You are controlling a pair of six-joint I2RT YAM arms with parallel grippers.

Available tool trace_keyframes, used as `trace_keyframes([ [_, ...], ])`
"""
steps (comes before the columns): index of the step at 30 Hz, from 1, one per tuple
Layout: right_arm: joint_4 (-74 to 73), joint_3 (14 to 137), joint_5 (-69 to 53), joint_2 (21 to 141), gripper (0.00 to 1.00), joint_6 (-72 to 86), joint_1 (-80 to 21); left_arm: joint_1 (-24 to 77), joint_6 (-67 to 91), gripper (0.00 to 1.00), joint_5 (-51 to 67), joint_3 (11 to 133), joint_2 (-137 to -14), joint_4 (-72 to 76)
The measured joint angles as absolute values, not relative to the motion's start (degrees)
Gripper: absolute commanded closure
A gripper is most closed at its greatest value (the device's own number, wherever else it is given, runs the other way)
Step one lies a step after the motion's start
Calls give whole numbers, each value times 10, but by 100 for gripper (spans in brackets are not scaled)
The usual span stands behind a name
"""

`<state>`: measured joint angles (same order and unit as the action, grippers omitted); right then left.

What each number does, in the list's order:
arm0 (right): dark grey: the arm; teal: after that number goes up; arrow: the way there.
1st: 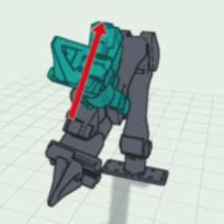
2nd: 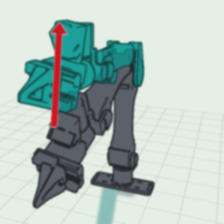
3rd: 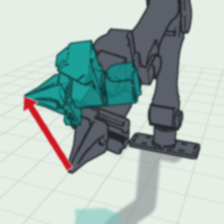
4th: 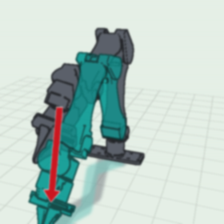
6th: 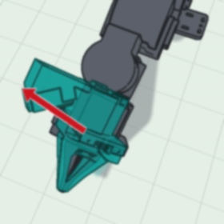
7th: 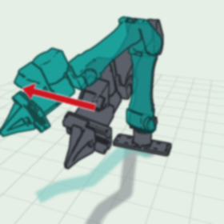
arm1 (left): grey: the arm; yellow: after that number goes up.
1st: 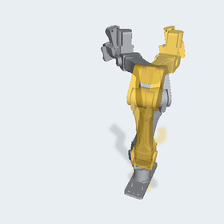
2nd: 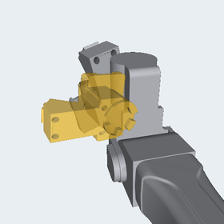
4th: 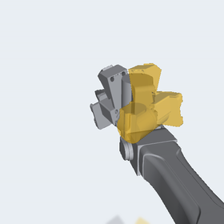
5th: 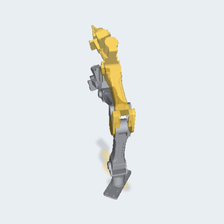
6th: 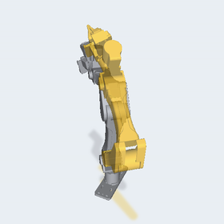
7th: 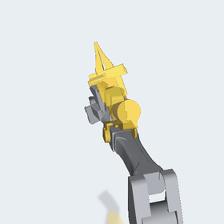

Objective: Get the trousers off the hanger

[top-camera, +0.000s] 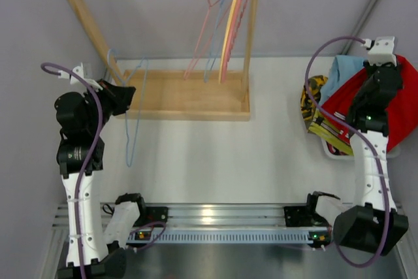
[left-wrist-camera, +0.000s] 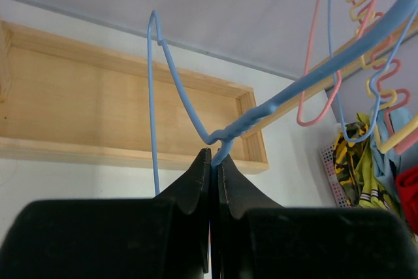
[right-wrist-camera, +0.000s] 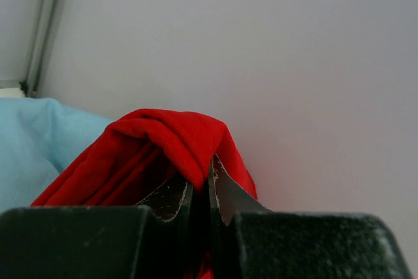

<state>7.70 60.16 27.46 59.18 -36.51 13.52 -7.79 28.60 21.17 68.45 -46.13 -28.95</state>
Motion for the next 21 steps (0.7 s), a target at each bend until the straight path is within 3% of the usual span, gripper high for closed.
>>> trace_keyframes([
  [12, 67, 668, 156, 809, 99, -318, 142, -77, 275, 100, 283, 749, -502, -278],
  [15, 67, 667, 136, 809, 84, -307, 146, -77, 267, 100, 293, 761, -512, -276],
  [16, 65, 667, 130, 806, 69, -301, 148, -77, 265, 100, 295, 763, -515, -274],
  [18, 58, 667, 112, 798, 52, -284, 149, -77, 259, 100, 300, 770, -523, -274],
  [19, 52, 667, 102, 793, 33, -279, 149, -75, 256, 100, 302, 775, -529, -273],
  [21, 33, 668, 81, 779, 17, -267, 149, -68, 249, 100, 302, 786, -545, -274],
])
